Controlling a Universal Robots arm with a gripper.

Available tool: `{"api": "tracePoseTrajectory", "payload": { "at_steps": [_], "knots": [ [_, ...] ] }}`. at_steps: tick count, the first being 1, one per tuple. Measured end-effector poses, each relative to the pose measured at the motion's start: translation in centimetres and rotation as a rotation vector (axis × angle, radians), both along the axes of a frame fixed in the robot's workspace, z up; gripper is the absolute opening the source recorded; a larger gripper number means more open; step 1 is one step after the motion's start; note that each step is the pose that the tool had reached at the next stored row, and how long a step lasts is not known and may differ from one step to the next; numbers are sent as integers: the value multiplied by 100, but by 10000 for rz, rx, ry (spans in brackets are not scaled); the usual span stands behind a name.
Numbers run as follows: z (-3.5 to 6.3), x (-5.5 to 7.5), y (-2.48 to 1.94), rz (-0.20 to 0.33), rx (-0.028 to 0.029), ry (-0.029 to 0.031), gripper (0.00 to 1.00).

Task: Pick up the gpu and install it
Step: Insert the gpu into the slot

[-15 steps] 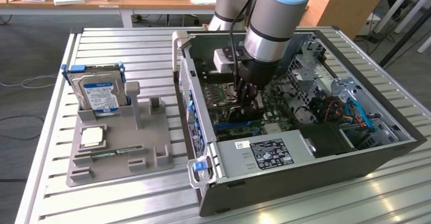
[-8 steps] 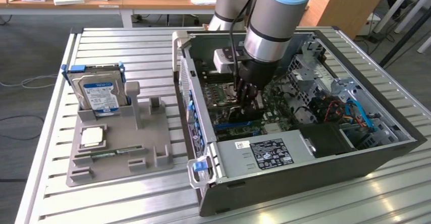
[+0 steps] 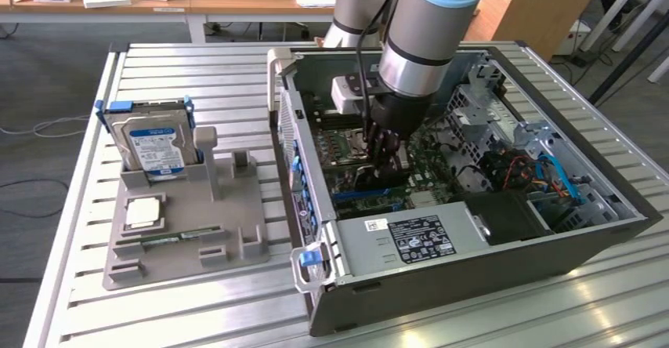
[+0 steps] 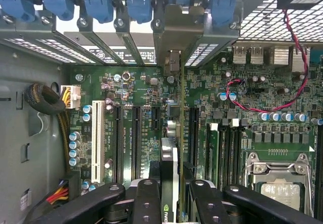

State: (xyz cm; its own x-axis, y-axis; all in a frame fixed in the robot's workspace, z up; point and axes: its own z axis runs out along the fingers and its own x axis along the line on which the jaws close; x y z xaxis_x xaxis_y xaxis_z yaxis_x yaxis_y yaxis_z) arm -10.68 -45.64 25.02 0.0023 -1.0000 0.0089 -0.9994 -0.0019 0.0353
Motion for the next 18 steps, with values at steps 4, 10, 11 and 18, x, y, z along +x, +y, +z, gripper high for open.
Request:
{"api": "tracePoseTrajectory", "payload": {
  "at_steps": [4, 10, 11, 18],
  "knots": [
    [0, 0, 0, 0, -1, 0, 27],
    [-1, -2, 1, 0, -1, 1, 27],
    [-1, -3, 2, 0, -1, 1, 27],
    [-1, -15, 2, 2, -1, 0, 27]
  ]
}}
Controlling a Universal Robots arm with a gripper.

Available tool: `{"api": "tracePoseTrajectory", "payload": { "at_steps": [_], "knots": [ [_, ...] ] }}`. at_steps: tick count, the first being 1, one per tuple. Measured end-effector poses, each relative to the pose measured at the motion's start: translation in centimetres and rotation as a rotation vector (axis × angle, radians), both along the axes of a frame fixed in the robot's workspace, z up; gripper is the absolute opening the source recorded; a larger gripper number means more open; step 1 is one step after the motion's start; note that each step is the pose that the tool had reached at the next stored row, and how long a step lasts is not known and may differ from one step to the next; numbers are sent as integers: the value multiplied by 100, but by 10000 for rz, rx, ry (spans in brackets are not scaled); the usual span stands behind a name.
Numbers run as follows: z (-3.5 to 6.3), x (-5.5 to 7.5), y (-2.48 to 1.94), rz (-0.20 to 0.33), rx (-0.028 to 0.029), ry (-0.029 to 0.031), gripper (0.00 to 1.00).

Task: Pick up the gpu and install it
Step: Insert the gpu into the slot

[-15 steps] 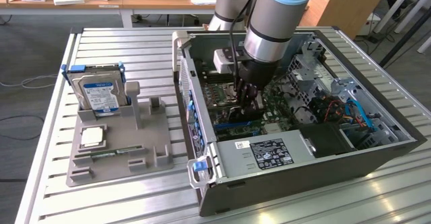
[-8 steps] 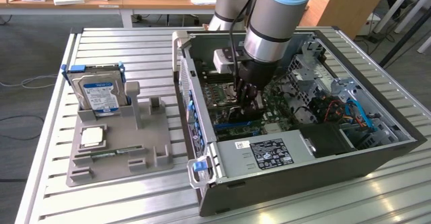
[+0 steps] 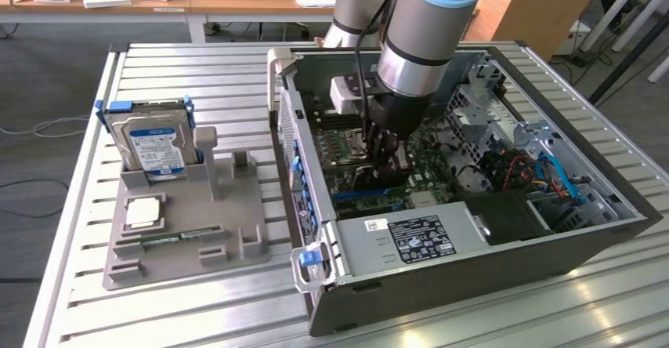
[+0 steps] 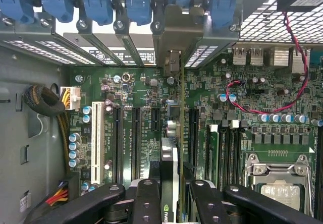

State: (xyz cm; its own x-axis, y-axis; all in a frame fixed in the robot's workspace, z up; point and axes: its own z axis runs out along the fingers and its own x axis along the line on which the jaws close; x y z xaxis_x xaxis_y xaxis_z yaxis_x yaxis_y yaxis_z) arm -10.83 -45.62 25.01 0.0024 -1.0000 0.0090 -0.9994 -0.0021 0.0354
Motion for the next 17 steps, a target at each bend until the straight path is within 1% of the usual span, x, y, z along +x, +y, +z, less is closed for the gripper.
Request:
{"api": "tracePoseTrajectory", "payload": {
  "at_steps": [17],
  "knots": [
    [-8, -4, 3, -2, 0, 0, 27]
  ]
}}
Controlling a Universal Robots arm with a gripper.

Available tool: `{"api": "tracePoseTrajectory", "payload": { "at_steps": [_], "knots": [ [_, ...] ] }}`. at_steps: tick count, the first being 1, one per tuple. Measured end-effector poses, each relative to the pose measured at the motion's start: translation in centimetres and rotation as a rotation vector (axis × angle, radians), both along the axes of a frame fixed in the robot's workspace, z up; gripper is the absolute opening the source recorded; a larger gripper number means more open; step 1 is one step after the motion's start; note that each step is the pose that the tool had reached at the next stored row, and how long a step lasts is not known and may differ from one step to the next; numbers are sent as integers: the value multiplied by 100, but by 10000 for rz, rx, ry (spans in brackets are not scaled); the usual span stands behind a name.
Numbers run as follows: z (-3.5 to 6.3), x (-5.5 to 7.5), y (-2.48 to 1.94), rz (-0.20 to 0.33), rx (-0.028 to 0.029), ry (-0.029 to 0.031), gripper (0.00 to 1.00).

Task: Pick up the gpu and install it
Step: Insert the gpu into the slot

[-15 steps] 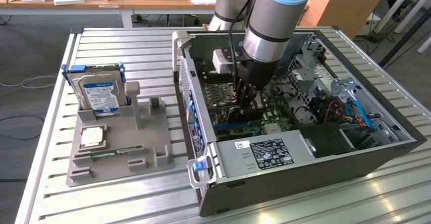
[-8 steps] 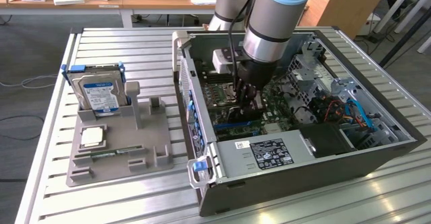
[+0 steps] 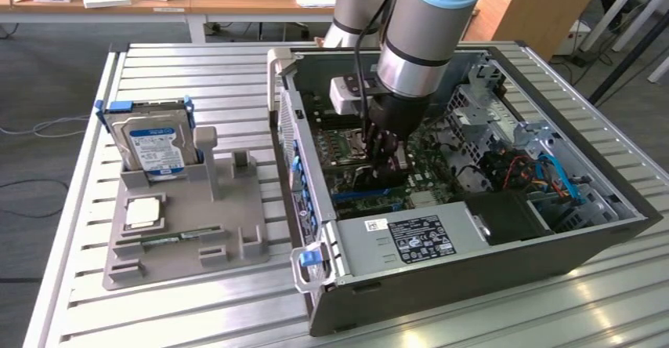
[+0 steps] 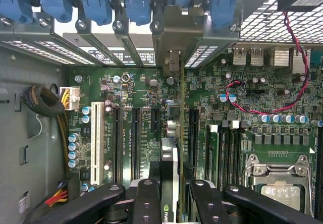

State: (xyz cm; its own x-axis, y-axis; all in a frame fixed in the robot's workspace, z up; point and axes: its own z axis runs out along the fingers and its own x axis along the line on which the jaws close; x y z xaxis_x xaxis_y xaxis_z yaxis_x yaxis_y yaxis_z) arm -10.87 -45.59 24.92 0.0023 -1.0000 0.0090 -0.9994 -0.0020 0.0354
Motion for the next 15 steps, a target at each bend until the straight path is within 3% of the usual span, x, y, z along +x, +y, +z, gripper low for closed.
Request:
{"api": "tracePoseTrajectory", "payload": {
  "at_steps": [15],
  "knots": [
    [-11, 0, 0, 0, 1, 1, 27]
  ]
}}
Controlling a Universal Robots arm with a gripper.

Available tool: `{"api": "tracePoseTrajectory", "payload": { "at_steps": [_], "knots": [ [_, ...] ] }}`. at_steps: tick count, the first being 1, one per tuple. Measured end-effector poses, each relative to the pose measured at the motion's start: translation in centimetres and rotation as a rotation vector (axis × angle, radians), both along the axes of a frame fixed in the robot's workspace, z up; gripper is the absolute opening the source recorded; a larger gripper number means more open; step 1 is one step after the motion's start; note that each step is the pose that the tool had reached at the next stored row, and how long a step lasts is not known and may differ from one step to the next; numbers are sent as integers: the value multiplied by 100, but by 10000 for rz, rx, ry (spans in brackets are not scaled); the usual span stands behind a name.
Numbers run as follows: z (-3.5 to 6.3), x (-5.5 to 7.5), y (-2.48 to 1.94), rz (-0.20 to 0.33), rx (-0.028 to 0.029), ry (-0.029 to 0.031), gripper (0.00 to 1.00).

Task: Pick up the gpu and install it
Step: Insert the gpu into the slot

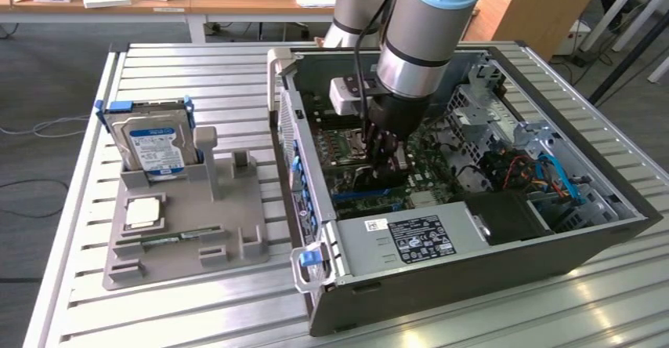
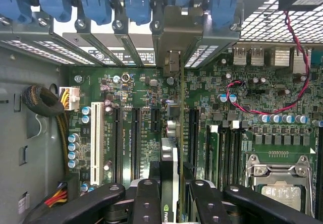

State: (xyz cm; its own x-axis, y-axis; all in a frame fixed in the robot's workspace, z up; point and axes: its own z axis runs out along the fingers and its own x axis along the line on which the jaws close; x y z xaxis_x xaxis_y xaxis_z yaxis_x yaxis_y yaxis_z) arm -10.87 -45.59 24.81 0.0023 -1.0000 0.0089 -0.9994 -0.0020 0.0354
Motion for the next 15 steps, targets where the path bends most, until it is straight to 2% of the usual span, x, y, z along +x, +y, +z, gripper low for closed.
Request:
{"api": "tracePoseTrajectory", "payload": {
  "at_steps": [15],
  "knots": [
    [-12, 0, 0, 0, -1, 0, 27]
  ]
}}
